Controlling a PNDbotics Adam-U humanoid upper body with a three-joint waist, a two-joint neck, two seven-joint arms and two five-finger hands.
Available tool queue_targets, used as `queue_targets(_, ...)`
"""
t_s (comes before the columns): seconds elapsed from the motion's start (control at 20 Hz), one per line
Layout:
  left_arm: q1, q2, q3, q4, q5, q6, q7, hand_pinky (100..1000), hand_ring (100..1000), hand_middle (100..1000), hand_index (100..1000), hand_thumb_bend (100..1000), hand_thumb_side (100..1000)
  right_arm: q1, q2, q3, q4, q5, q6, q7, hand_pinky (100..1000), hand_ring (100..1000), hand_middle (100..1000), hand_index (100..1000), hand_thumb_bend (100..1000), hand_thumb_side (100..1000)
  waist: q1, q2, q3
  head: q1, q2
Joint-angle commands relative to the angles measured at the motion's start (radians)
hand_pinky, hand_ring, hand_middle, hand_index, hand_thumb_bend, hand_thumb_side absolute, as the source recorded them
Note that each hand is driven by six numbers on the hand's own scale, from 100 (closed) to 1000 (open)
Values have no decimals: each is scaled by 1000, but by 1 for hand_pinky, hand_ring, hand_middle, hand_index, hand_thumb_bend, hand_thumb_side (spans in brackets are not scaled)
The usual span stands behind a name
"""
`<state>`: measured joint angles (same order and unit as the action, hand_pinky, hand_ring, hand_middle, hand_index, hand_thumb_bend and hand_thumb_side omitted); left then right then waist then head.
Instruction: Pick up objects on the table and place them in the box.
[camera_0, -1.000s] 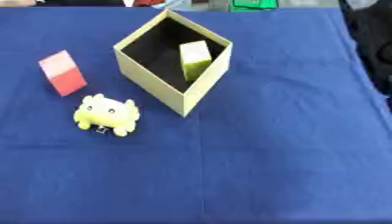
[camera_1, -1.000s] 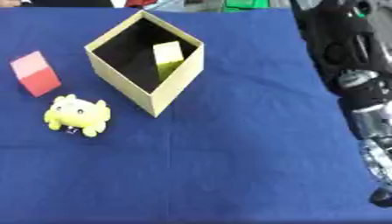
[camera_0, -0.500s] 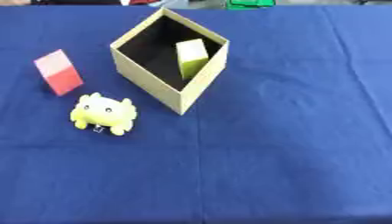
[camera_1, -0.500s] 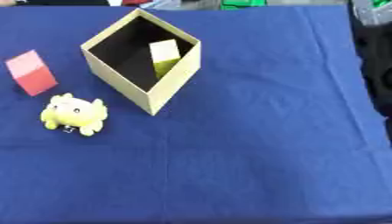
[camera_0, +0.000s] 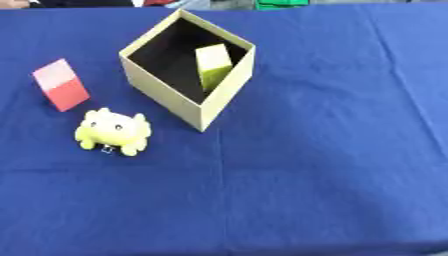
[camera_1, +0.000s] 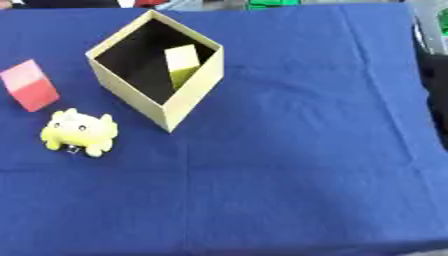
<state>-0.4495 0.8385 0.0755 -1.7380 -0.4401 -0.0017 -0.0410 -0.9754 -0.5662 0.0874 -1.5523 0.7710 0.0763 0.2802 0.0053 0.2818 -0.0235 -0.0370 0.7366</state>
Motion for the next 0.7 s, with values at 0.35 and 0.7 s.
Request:
queue_targets(0.35,-167,99,-104,253,-87,-91,-218,798,832,838,931,632,961,-14,-13,-7,-28,-5,16,-8,899,863,807,847,100,849,9,-35,-9,5,1)
queue_targets(0.7,-286,53,-171,433,-168,-165,-297,820,859,861,952,877,1000,-18,0,-3,-32,-1,16,-4,899,861,806,844,100,851,13,-40,-14,10,-1)
